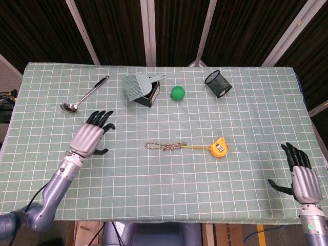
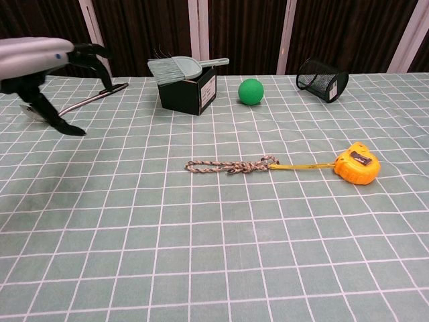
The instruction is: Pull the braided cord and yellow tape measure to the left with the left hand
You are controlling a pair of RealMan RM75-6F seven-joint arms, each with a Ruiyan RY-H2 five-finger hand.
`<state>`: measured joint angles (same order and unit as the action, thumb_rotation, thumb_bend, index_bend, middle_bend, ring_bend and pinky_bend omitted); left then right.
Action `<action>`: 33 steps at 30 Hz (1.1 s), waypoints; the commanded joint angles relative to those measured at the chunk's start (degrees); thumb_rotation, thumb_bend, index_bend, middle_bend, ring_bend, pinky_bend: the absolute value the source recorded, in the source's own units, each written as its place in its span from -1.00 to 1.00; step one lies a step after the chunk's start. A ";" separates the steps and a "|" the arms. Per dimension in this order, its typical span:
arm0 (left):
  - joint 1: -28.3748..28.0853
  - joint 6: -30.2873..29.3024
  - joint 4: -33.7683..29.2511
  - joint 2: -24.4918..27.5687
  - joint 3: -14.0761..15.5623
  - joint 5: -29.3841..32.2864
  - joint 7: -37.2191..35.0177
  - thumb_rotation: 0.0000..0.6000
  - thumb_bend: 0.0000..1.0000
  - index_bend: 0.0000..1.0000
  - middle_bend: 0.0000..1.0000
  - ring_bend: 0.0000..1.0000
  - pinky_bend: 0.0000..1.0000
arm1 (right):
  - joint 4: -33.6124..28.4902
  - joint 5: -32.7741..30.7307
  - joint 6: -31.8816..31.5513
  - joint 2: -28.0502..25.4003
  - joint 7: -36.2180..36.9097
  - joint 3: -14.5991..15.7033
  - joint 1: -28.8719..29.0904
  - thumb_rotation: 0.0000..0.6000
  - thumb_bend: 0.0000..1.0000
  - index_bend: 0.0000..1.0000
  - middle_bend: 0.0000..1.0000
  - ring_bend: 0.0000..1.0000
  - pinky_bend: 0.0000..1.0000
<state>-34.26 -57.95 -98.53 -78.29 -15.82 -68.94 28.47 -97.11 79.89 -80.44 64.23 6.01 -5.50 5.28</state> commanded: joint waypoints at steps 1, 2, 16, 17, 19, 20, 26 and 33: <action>-3.93 2.27 2.40 -4.44 -0.76 3.36 3.82 1.00 -0.55 -0.24 -0.94 -1.00 -1.00 | -0.22 -0.31 0.31 -0.13 0.45 -0.10 0.07 1.00 -0.61 -1.00 -1.00 -1.00 -1.00; -4.63 2.43 2.86 -5.39 -0.75 3.84 4.52 1.00 -0.52 -0.20 -0.93 -1.00 -1.00 | -0.27 -0.44 0.40 -0.18 0.62 -0.13 0.08 1.00 -0.61 -1.00 -1.00 -1.00 -1.00; -12.00 1.76 11.68 -18.78 -0.50 13.54 11.86 1.00 -0.22 -0.05 -0.88 -1.00 -1.00 | -1.16 -1.72 1.72 -0.97 2.60 -0.37 0.17 1.00 -0.61 -1.00 -1.00 -1.00 -1.00; -12.30 1.69 12.15 -19.36 -0.54 14.12 12.07 1.00 -0.21 -0.05 -0.88 -1.00 -1.00 | -1.20 -1.78 1.78 -1.01 2.69 -0.39 0.17 1.00 -0.61 -1.00 -1.00 -1.00 -1.00; -13.02 1.48 13.32 -20.72 -0.60 15.30 12.56 1.00 -0.17 -0.04 -0.87 -1.00 -1.00 | -1.28 -1.89 1.92 -1.10 2.88 -0.41 0.19 1.00 -0.62 -1.00 -1.00 -1.00 -1.00; -13.30 1.46 13.77 -21.21 -0.59 15.68 12.71 1.00 -0.16 -0.04 -0.87 -1.00 -1.00 | -1.30 -1.92 1.97 -1.13 2.96 -0.41 0.19 1.00 -0.62 -1.00 -1.00 -1.00 -1.00; -15.12 1.66 16.82 -24.01 -0.35 17.66 13.47 1.00 -0.11 -0.03 -0.87 -1.00 -1.00 | -1.46 -2.03 2.21 -1.28 3.37 -0.44 0.23 1.00 -0.61 -1.00 -1.00 -1.00 -1.00; -16.75 2.10 19.71 -26.74 -0.44 19.54 13.50 1.00 -0.07 -0.02 -0.85 -1.00 -1.00 | -1.60 -2.28 2.39 -1.39 3.65 -0.48 0.22 1.00 -0.61 -1.00 -1.00 -1.00 -1.00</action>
<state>-50.78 -55.94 -79.11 -104.75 -16.24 -49.61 41.97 -98.70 77.64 -78.07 62.84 9.62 -5.97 5.50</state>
